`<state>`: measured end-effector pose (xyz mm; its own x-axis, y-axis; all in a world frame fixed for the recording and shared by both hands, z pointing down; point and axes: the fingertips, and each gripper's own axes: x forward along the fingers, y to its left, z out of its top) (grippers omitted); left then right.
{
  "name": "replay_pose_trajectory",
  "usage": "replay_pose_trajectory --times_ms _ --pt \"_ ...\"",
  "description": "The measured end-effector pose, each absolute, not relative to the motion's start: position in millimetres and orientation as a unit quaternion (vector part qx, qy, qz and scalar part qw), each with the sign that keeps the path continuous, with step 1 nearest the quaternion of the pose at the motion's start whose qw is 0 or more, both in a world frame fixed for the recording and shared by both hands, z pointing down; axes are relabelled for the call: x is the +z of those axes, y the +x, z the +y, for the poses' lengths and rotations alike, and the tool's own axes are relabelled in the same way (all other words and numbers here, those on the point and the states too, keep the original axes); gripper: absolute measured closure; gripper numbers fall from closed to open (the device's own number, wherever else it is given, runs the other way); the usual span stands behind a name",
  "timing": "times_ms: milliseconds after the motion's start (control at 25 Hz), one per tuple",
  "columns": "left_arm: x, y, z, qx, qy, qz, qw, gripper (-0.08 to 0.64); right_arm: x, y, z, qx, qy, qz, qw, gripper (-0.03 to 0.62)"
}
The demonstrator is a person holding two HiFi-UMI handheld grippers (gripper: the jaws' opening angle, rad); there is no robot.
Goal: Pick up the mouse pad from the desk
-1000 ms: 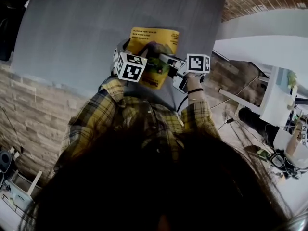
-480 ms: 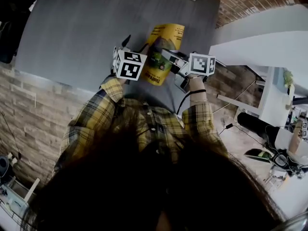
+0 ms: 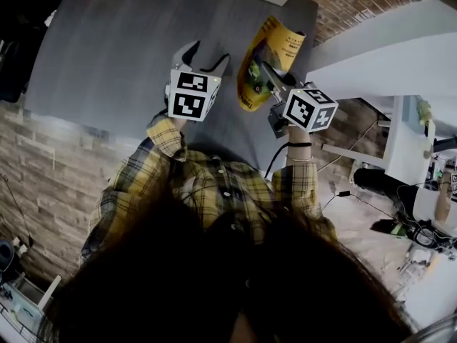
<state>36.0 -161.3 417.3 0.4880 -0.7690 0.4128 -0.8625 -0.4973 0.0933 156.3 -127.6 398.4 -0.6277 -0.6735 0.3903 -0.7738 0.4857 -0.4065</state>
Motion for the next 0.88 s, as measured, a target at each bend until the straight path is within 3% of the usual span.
replay_pose_trajectory --times_ms 240,880 --pt "368.8 41.2 -162.3 0.110 0.868 -0.466 0.131 0.251 352.8 194.8 -132.2 0.166 0.520 -0.833 0.091 0.570" --pt "305.0 45.9 -157.1 0.039 0.887 -0.450 0.091 0.406 283.3 234.6 -116.1 -0.006 0.610 -0.787 0.090 0.571"
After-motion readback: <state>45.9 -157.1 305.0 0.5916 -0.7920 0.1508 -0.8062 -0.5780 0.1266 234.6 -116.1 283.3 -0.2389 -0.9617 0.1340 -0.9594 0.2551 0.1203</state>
